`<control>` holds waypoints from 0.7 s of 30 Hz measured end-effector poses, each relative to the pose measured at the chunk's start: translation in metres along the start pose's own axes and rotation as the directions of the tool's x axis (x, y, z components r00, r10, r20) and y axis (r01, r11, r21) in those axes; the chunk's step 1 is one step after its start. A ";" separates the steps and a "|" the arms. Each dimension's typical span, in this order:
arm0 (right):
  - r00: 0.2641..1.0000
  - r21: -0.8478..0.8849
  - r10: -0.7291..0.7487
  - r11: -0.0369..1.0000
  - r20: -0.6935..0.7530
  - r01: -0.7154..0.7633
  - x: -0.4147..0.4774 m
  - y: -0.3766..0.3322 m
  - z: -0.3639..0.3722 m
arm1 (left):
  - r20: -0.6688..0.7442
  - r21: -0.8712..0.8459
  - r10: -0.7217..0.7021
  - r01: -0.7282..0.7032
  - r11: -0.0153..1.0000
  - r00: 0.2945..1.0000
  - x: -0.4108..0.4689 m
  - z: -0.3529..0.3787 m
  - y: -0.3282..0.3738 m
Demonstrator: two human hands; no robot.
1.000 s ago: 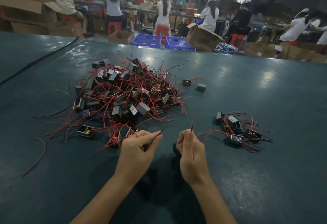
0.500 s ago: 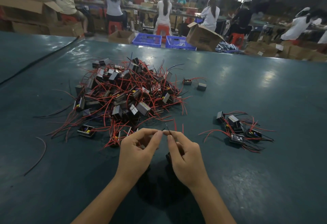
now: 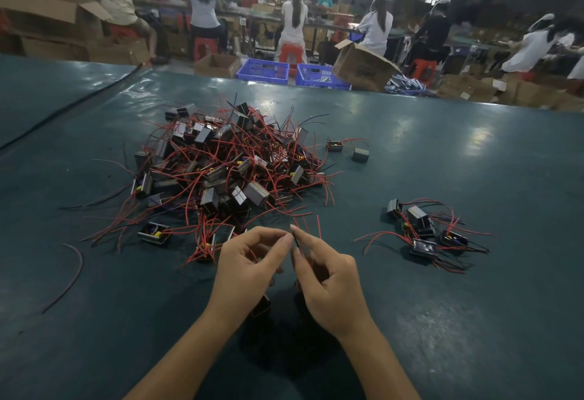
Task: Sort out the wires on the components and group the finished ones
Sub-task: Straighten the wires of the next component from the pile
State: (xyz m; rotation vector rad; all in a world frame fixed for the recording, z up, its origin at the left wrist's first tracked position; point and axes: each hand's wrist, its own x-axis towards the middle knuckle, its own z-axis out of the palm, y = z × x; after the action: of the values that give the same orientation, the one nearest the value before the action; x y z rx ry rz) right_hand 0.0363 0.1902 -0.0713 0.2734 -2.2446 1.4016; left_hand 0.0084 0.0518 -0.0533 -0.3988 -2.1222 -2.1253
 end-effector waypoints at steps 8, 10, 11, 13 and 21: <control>0.999 0.050 -0.011 0.999 -0.041 0.013 0.003 -0.001 0.003 | -0.006 -0.078 -0.063 0.062 0.995 0.998 0.003 -0.001 0.001; 0.998 0.064 -0.010 0.998 -0.058 0.014 0.005 -0.002 0.002 | 0.015 -0.090 -0.075 0.076 0.993 0.997 0.002 -0.001 0.003; 0.998 0.086 0.004 0.996 -0.060 0.001 0.005 -0.002 0.003 | 0.027 -0.097 -0.084 0.087 0.992 0.996 0.002 -0.001 0.003; 0.998 0.150 0.041 0.988 -0.055 -0.032 0.005 -0.004 0.003 | 0.037 -0.107 -0.104 0.108 0.988 0.994 0.002 -0.001 0.004; 0.992 0.215 0.076 0.975 -0.104 -0.052 0.006 -0.007 0.002 | 0.115 -0.175 -0.179 0.197 0.965 0.977 0.003 -0.003 0.006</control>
State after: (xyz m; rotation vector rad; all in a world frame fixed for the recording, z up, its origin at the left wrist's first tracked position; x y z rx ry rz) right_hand 0.0332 0.1858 -0.0633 0.1887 -2.0320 1.6516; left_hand 0.0071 0.0494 -0.0471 -0.3371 -2.0955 -2.4704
